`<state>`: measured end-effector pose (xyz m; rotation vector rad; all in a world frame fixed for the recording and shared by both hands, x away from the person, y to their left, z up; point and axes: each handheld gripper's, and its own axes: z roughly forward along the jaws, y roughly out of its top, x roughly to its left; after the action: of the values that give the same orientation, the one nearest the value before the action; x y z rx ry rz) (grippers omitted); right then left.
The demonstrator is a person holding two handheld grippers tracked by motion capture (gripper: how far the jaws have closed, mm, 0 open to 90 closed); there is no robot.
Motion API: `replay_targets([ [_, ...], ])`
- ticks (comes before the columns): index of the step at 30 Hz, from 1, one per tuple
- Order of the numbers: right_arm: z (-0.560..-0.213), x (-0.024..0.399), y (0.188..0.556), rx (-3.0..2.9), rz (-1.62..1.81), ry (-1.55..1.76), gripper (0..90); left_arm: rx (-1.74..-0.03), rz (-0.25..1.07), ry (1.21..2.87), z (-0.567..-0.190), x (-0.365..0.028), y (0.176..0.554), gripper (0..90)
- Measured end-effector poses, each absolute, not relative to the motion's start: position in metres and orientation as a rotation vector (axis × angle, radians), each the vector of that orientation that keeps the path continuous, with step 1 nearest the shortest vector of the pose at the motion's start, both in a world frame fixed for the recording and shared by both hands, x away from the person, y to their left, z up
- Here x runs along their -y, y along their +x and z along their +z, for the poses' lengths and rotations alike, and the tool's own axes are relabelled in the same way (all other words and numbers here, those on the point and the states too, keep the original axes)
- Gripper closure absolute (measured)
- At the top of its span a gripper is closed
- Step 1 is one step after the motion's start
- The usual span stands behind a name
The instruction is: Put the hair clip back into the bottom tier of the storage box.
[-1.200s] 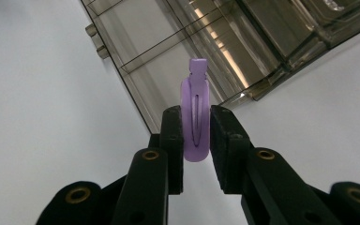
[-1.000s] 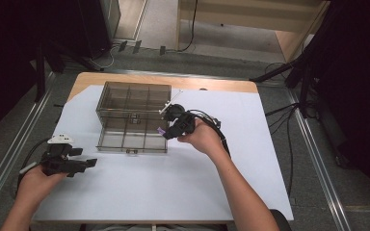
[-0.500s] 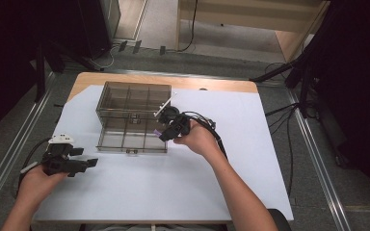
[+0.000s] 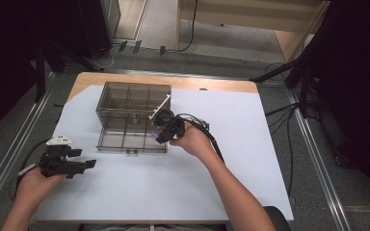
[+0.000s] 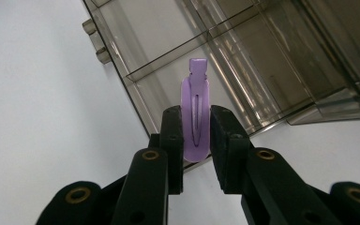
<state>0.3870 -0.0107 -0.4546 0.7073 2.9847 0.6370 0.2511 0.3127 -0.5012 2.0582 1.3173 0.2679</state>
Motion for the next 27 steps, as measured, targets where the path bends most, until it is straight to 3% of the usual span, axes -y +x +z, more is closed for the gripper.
replay_targets([
  [27,-0.479,-0.006,0.39,-2.984,0.583,0.714,77.5,-1.313,0.264,2.067,-0.501,-0.312,0.249,24.4],
])
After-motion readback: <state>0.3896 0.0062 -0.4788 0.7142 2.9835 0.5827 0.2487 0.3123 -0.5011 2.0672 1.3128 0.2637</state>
